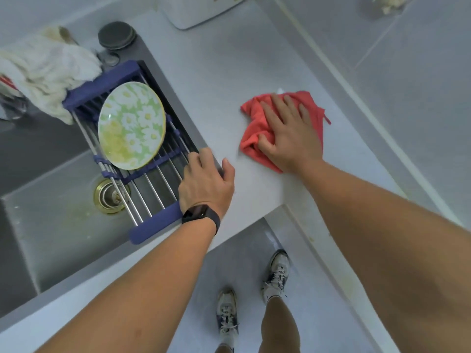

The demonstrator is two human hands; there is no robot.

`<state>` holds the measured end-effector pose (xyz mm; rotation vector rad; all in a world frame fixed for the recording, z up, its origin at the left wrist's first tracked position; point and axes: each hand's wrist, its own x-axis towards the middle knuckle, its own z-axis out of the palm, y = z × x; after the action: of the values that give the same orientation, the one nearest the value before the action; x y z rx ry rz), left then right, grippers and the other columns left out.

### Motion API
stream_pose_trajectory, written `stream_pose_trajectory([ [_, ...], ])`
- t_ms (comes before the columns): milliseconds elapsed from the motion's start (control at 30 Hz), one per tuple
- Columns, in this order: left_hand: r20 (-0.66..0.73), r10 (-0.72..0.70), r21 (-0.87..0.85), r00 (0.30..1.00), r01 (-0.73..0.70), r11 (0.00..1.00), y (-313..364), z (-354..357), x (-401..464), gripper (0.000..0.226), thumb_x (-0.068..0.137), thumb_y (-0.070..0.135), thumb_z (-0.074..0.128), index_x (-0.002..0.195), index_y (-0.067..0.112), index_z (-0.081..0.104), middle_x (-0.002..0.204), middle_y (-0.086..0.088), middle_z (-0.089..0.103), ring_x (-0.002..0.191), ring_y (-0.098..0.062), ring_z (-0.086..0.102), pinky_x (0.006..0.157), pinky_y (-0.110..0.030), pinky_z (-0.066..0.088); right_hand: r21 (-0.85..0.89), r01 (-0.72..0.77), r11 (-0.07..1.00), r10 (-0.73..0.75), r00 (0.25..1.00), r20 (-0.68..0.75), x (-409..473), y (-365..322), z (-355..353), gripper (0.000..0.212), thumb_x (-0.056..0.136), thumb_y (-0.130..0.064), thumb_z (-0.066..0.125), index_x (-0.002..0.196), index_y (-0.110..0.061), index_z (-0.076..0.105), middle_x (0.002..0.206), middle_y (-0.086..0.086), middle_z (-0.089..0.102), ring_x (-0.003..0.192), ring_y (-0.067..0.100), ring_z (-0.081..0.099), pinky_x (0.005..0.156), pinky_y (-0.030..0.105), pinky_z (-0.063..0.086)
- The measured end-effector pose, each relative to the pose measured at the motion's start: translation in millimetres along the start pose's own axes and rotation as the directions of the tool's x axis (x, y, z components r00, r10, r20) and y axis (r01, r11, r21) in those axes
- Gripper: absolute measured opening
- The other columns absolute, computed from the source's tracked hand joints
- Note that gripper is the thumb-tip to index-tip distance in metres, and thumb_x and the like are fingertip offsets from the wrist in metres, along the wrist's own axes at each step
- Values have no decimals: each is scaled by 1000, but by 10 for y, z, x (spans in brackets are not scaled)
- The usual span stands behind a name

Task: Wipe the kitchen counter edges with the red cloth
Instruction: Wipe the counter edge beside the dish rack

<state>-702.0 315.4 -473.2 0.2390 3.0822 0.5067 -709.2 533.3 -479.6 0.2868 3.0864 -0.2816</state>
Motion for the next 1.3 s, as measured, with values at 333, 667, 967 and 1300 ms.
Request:
stream_pose_trajectory([
  [333,-16,7,15,1000,-7,1000,-26,58,9,43,97,49,40,122,15,49,112,-11,53,90,-37,61,59,-43,42,50,-26,998,27,1000,-15,862,-24,-41,77,92,-55,35,163,-28,26,172,3,19,158,28,16,128,47,9],
  [667,38,-28,-18,999,29,999,29,-26,-11,42,97,50,39,121,17,47,118,-11,51,98,-40,61,68,-50,50,71,-85,994,86,996,-18,-342,-136,21,72,97,-49,39,163,-24,26,171,6,21,158,30,17,128,48,10],
  [967,45,-35,-54,998,37,998,31,-44,-36,40,98,49,38,121,18,44,116,-11,50,98,-40,61,70,-50,49,57,-147,988,152,983,-105,-1697,10,53,71,93,-45,48,159,-21,39,168,8,29,156,30,24,127,51,15],
  [1300,47,-26,-15,999,26,1000,36,-33,-35,41,98,49,38,123,16,45,117,-11,50,94,-39,62,66,-48,50,52,-171,984,175,981,-88,-851,130,17,73,94,-49,41,161,-23,32,169,8,27,157,34,20,127,52,11],
])
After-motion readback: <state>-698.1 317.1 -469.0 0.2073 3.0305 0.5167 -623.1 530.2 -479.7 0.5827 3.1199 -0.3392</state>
